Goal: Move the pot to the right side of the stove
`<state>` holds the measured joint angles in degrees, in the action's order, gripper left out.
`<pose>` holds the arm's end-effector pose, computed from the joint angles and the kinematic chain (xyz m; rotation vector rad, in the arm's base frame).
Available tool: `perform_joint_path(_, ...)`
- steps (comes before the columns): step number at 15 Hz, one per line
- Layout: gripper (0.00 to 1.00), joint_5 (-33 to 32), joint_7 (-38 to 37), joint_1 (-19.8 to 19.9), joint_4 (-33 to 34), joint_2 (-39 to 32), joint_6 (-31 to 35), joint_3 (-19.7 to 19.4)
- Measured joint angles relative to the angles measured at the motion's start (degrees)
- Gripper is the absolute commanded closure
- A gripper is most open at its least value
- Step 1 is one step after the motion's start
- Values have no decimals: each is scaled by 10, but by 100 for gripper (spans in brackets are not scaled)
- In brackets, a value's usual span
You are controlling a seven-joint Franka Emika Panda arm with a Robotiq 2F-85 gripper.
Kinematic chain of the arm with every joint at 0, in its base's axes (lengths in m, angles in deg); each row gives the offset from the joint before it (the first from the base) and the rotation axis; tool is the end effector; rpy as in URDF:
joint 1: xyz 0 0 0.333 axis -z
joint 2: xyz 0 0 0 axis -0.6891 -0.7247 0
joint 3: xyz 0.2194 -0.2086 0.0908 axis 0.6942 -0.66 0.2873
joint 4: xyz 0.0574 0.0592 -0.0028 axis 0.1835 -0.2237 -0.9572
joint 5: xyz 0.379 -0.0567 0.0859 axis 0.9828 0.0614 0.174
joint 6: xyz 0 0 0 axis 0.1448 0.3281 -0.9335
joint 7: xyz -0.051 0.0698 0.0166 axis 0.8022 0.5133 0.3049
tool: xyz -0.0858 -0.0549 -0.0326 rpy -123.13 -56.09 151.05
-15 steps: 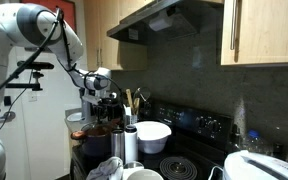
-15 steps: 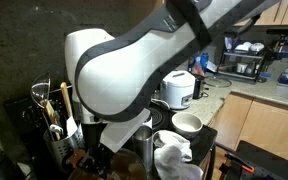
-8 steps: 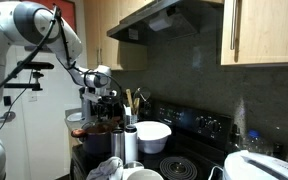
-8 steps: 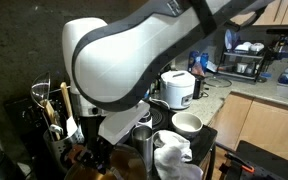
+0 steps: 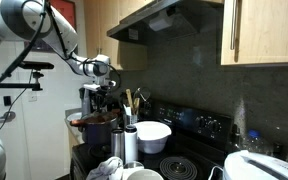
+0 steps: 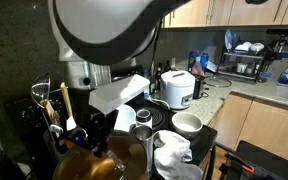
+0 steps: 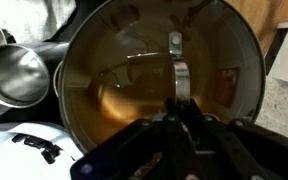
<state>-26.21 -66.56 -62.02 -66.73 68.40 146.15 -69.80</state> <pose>0.4586 0.3440 0.4288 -3.0087 -0.4352 0.0983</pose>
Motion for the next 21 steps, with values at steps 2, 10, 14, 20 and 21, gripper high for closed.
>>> perform_joint_path(2, 94, 0, -4, 0, 24, 8, -29, 0)
perform_joint_path(10, 94, -12, -34, 4, 136, 13, -148, -16)
perform_joint_path(14, 94, -24, -58, 15, 171, 13, -197, -34)
perform_joint_path(20, 94, -46, -104, 32, 196, 16, -233, -56)
perform_joint_path(21, 94, -49, -112, 35, 199, 17, -235, -61)
